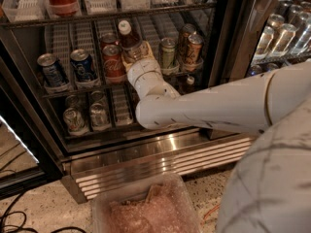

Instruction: Pick blue plastic bottle from middle shelf of fridge

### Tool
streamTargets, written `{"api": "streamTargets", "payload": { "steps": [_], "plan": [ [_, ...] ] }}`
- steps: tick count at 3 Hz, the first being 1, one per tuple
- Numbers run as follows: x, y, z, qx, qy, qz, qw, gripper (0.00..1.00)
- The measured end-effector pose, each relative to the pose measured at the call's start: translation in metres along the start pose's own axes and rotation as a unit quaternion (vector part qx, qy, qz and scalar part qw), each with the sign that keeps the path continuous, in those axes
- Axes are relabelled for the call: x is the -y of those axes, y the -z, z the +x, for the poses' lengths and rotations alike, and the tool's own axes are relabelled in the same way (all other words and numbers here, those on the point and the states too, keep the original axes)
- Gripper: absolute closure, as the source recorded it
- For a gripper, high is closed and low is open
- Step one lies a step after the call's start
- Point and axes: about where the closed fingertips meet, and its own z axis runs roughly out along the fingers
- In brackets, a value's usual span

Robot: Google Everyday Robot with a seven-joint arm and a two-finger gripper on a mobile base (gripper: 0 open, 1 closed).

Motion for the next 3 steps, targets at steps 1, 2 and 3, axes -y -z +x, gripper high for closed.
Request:
{"api": "streamTargets", "payload": {
  "steps": [1, 2, 3],
  "plan": [
    [0.002, 0.009, -0.014, 0.019, 0.014, -0.002, 0.9997, 1.0],
    [0.016, 0.022, -0.025, 0.019, 0.024, -0.024, 0.9992, 1.0],
    [0.021, 0.036, -0.024, -0.01, 0.049, -0.072, 0.9961, 1.0]
  ]
}}
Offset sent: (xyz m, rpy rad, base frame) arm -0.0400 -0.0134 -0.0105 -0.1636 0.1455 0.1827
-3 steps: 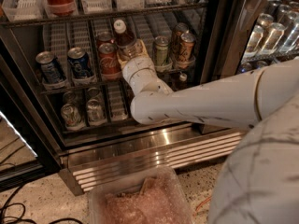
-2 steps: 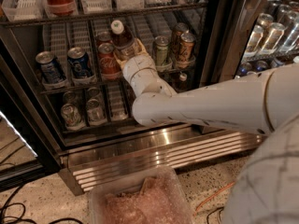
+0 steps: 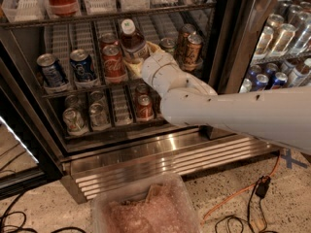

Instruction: Pick blue plastic bottle from middle shelf of fridge

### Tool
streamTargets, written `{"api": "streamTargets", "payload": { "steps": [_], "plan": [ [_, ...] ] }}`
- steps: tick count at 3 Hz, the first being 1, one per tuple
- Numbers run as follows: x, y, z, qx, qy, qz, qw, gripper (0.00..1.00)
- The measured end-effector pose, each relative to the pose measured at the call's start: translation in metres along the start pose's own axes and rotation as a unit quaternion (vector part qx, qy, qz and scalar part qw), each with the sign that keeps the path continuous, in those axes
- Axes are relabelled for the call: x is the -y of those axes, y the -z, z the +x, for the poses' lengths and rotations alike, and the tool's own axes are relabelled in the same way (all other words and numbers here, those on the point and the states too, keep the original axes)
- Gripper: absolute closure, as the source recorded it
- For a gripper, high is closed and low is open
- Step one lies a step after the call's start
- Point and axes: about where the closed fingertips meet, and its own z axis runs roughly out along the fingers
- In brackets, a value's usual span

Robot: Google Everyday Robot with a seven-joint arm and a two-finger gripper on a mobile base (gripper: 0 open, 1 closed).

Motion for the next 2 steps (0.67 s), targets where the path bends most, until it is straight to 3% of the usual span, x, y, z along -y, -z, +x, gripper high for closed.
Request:
{"api": "streamTargets", "payload": {
  "steps": [1, 2],
  "plan": [
    [-0.002, 0.01, 0.005, -0.032, 0.01, -0.051, 0.9981, 1.0],
    [-0.013, 0.02, 0.013, -0.069, 0.004, -0.096, 0.993, 1.0]
  ]
}}
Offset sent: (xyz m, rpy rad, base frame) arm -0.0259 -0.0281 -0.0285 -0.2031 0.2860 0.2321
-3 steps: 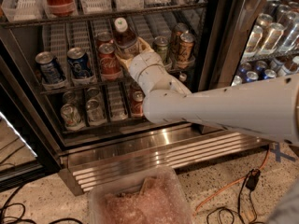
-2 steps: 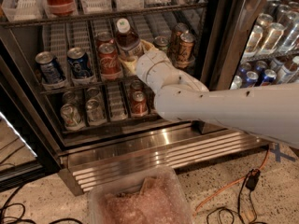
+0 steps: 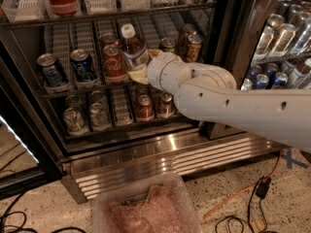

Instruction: Pick blue plastic bottle from middle shelf of fridge

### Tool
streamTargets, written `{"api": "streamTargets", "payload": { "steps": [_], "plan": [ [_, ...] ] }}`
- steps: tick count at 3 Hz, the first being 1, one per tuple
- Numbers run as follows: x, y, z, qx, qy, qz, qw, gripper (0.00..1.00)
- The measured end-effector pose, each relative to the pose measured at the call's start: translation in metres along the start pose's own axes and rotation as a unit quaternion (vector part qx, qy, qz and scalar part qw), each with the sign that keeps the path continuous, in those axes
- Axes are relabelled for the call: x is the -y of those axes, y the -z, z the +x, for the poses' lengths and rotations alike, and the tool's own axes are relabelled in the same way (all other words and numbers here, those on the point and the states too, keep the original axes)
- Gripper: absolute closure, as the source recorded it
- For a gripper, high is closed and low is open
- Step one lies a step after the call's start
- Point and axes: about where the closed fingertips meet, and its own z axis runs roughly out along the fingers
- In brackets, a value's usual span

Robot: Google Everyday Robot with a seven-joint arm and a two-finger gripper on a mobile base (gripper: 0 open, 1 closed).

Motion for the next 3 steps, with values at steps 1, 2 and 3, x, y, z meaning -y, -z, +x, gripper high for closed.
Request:
{"api": "streamTargets", "payload": {
  "steps": [1, 2, 3],
  "plan": [
    [-0.017, 0.007, 0.004, -0.017, -0.002, -0.031, 0.9994, 1.0],
    [-0.026, 0.012, 0.01, -0.025, -0.002, -0.049, 0.9985, 1.0],
    [-0.03, 0.015, 0.016, -0.03, -0.003, -0.061, 0.9977, 1.0]
  ]
}}
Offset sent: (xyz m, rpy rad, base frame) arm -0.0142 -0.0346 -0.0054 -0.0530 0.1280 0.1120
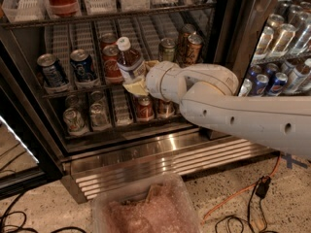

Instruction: Pick blue plastic bottle from middle shelf of fridge

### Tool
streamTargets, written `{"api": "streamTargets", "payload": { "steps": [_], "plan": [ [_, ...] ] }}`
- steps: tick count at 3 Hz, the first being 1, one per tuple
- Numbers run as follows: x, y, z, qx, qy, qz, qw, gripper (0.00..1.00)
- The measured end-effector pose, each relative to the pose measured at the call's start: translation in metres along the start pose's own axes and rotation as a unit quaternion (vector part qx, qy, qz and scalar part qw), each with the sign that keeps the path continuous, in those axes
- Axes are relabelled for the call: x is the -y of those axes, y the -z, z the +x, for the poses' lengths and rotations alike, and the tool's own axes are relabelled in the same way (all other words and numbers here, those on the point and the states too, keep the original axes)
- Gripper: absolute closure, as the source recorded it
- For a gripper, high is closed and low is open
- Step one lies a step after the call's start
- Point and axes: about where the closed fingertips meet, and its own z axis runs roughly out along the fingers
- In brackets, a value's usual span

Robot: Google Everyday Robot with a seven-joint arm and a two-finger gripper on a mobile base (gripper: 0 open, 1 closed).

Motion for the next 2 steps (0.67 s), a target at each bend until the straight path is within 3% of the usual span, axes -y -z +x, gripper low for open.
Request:
{"api": "streamTargets", "payload": {
  "steps": [2],
  "plan": [
    [0.0012, 0.008, 0.0074, 0.011, -0.016, -0.021, 0.9996, 1.0]
  ]
}}
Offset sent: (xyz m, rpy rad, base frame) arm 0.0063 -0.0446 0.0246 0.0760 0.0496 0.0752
